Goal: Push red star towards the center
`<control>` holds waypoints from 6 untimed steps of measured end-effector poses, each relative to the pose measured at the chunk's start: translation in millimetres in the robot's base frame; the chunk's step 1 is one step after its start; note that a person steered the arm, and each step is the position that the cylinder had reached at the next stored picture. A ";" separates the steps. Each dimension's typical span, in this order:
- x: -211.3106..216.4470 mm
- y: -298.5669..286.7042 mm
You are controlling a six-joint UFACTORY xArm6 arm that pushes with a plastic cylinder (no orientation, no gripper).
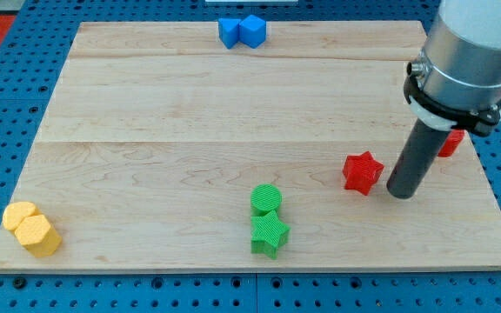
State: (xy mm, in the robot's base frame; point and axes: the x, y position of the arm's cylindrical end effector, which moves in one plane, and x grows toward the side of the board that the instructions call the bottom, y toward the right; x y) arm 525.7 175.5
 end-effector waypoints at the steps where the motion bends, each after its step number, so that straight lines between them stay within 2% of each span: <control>1: -15.7 -26.2; 4: -129.1 -173.4; 6: -80.7 -178.0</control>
